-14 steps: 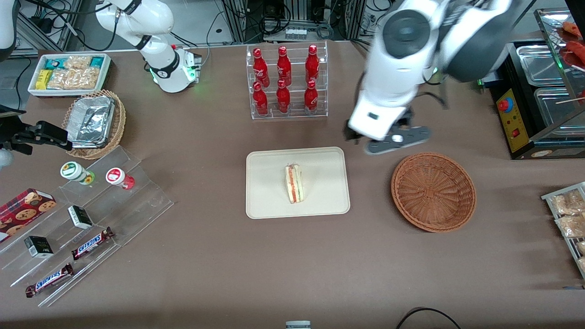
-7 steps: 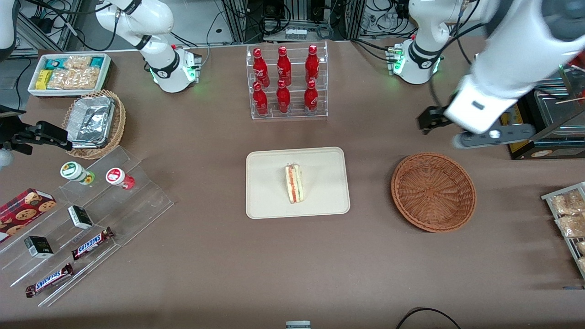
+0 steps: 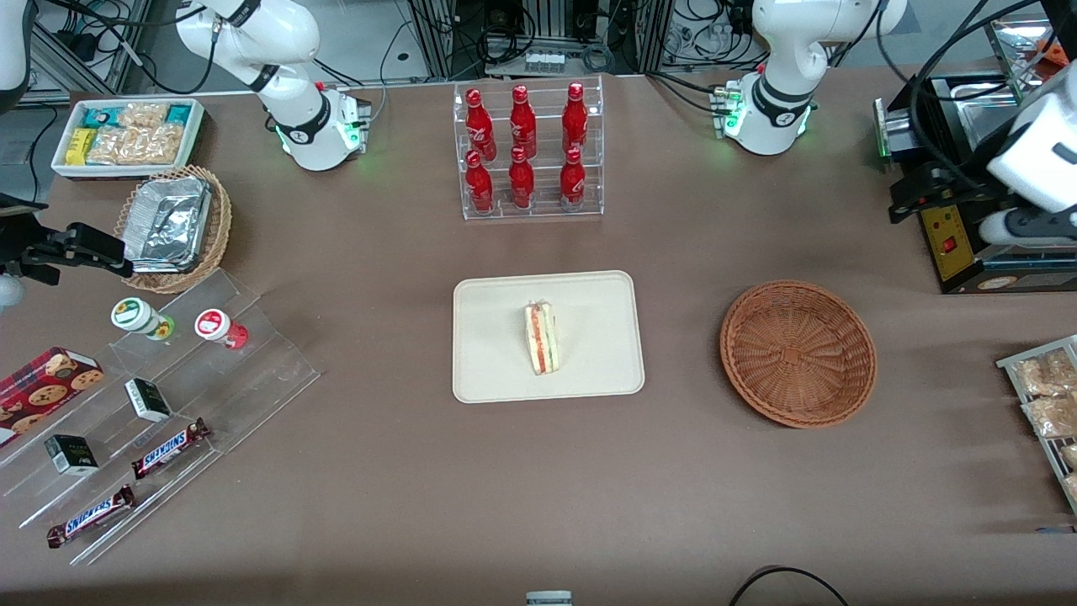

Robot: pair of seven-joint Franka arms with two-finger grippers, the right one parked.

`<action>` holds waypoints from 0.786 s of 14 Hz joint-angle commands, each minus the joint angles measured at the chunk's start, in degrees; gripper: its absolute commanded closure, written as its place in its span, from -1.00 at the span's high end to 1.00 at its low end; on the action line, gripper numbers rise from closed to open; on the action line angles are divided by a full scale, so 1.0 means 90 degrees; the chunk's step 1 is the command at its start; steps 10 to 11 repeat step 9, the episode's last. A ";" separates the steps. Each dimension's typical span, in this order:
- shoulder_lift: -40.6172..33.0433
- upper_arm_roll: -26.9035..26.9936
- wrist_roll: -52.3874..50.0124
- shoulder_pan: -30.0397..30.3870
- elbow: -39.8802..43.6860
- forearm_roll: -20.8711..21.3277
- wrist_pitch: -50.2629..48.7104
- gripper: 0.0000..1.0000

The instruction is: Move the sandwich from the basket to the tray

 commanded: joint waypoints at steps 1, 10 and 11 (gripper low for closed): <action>-0.0232 -0.0002 0.0075 -0.0009 -0.0252 -0.0020 -0.0022 1.00; -0.0018 -0.0021 0.0056 0.0157 0.0100 0.0145 0.0027 1.00; -0.0018 -0.0021 0.0056 0.0157 0.0100 0.0145 0.0027 1.00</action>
